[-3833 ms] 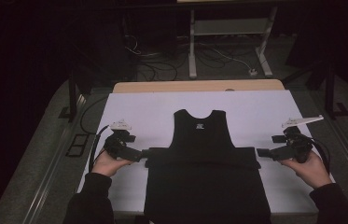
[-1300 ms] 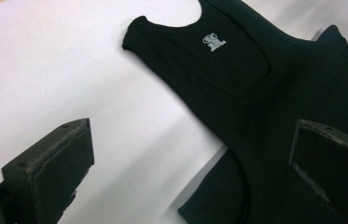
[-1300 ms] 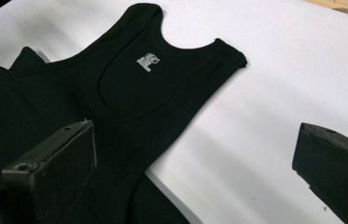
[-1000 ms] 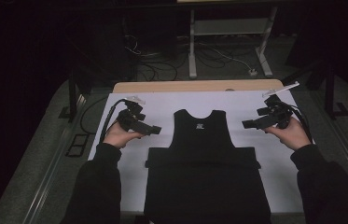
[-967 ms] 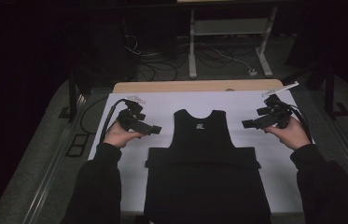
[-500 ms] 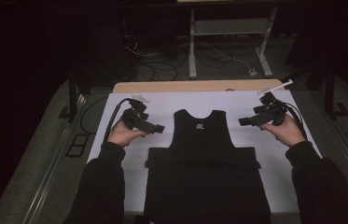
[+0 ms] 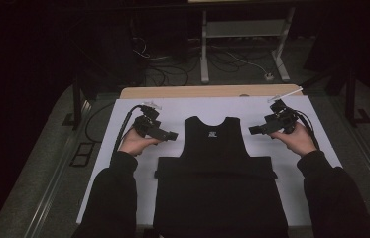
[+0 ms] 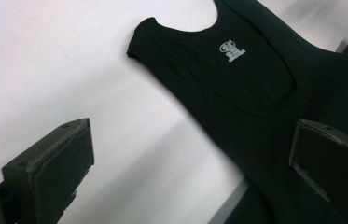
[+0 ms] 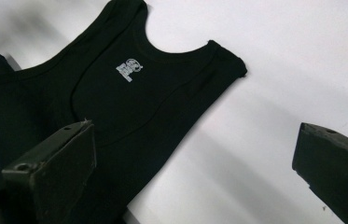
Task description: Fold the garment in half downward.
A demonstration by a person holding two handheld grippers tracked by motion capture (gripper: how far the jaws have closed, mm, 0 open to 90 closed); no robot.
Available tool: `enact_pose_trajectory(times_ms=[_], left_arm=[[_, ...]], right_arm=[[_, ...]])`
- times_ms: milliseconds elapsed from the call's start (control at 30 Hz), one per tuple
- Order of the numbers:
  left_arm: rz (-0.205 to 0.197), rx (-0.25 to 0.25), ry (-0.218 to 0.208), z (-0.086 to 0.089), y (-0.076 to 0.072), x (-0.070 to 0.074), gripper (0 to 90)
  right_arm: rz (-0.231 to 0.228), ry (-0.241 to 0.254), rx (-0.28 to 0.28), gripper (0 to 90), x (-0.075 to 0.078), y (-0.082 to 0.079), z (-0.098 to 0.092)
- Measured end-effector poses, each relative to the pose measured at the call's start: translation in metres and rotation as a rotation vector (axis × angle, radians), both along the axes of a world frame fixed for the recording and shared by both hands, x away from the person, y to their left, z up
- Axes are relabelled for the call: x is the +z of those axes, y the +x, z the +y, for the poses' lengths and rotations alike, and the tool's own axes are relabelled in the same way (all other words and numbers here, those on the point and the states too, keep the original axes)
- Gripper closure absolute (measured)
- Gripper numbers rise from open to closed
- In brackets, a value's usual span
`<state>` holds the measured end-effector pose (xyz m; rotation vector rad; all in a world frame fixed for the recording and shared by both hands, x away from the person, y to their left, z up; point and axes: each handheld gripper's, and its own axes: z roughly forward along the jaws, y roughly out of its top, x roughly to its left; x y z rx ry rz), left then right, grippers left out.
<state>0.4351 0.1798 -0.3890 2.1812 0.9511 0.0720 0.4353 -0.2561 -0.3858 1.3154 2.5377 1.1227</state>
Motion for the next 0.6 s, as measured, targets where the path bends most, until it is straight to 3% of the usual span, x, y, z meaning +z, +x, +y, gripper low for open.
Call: enact_pose_trajectory(times_ms=[600], left_arm=[[0.022, 0.020, -0.021, -0.013, 0.010, -0.018, 0.0]], right_arm=[[0.023, -0.007, 0.000, 0.0, -0.017, 0.010, 0.005]])
